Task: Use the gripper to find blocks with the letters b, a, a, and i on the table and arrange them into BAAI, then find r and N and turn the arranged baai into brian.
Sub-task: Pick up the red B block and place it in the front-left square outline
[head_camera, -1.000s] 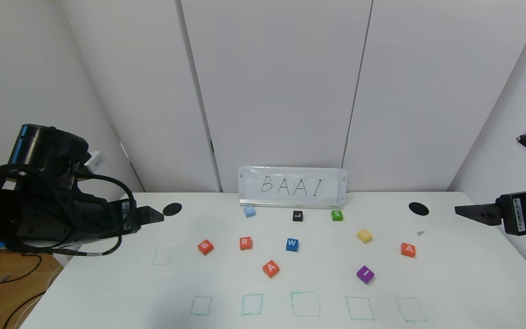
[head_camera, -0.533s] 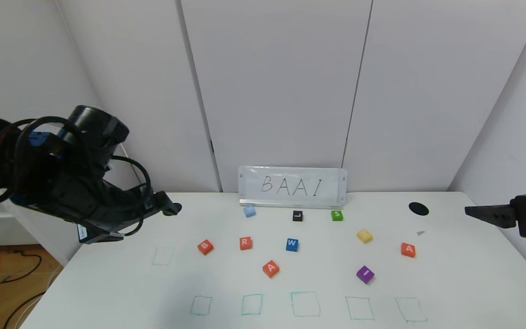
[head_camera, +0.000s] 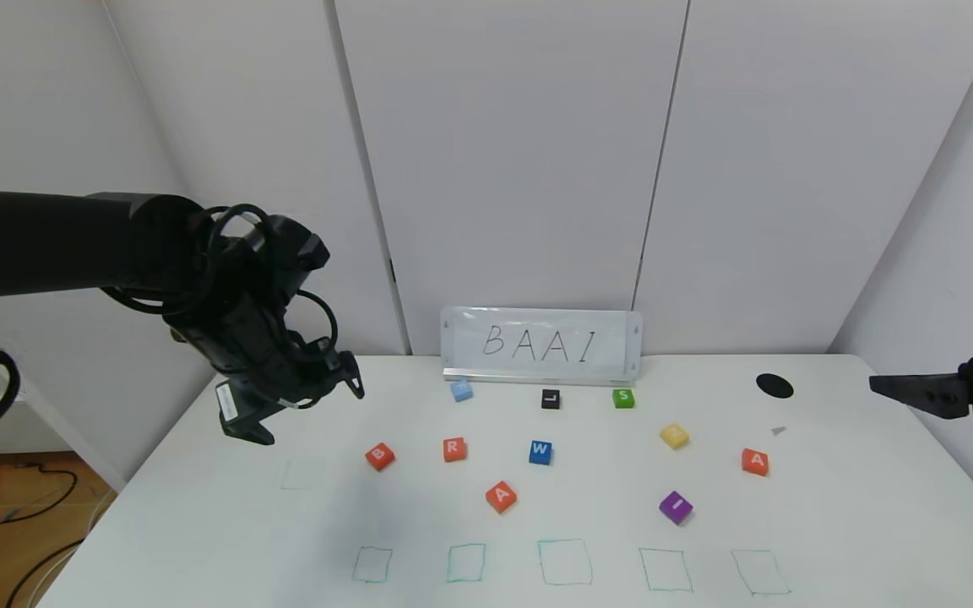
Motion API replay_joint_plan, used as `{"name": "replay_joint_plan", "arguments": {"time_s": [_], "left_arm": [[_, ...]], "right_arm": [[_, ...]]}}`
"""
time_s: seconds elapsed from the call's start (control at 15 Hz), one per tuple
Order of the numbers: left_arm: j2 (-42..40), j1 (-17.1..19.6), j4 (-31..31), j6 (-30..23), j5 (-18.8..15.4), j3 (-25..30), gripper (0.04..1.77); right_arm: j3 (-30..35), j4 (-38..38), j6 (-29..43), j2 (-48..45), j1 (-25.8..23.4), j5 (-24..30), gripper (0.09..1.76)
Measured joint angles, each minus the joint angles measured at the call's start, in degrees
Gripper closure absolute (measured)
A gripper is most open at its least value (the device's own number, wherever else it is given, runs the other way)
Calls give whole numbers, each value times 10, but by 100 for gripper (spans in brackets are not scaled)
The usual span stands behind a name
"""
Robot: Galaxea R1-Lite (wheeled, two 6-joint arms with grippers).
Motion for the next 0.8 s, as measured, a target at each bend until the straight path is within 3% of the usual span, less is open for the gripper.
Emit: {"name": "replay_joint_plan", "arguments": {"time_s": [0.47, 0.8], "left_arm": [[106, -20, -14, -52, 10, -47, 9], [144, -21, -49, -81, 11, -31, 9]], "right_arm": [[0, -1, -2, -2, -1, 0, 14], [0, -1, -4, -2, -1, 0, 14]]}}
